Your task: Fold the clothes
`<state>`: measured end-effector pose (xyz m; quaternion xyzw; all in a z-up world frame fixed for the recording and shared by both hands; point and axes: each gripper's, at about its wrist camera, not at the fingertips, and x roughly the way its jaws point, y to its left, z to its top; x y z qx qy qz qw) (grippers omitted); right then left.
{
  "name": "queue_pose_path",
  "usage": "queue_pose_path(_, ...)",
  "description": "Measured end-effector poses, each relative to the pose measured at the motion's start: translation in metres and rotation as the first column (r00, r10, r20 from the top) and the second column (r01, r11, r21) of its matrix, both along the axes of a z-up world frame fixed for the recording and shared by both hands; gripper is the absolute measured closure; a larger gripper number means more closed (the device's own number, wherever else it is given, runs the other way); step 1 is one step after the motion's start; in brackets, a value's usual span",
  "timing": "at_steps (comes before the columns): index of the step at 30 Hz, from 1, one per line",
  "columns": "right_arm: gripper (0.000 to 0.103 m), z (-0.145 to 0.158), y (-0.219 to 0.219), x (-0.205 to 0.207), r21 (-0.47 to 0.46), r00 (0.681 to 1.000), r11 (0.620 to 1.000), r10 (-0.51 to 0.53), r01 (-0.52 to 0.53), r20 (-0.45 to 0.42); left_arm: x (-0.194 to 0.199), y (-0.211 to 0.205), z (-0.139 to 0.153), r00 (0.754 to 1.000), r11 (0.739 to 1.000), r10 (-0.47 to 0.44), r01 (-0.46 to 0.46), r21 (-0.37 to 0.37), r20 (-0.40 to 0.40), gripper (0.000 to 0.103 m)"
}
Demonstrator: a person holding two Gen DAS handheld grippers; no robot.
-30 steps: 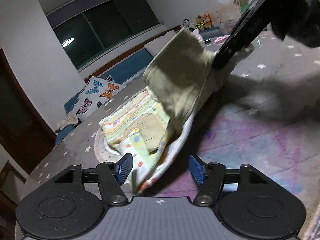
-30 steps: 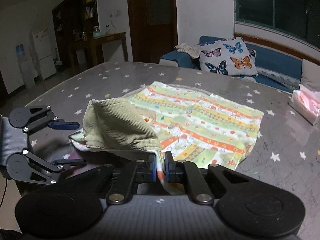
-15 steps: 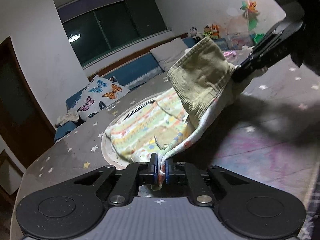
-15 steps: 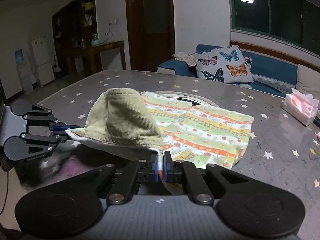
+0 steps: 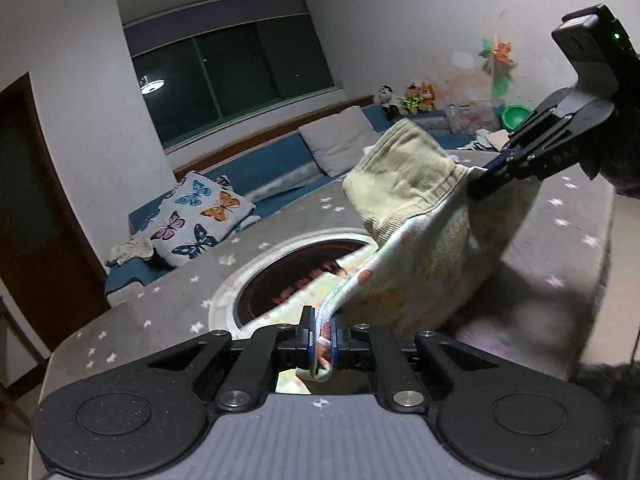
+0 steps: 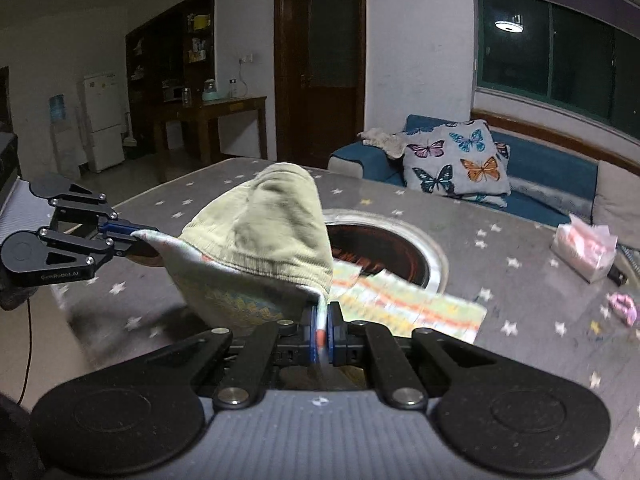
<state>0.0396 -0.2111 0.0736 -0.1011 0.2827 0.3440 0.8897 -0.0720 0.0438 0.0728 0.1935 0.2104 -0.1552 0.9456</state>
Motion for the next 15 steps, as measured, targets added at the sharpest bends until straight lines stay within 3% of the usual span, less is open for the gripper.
queue_pose_path(9,0.100,0.010,0.023,0.065,-0.049,1.000,0.999,-0.015,0.016,0.028,0.103,0.013,-0.010,0.995,0.998,0.063,-0.063,-0.003,-0.073,0.095)
queue_pose_path(15,0.100,-0.033,0.048,0.125,-0.097,0.995,0.993,-0.075,0.069,-0.060,0.169,0.024,-0.045,0.974,0.993,0.118,-0.121,-0.002,-0.194,0.094)
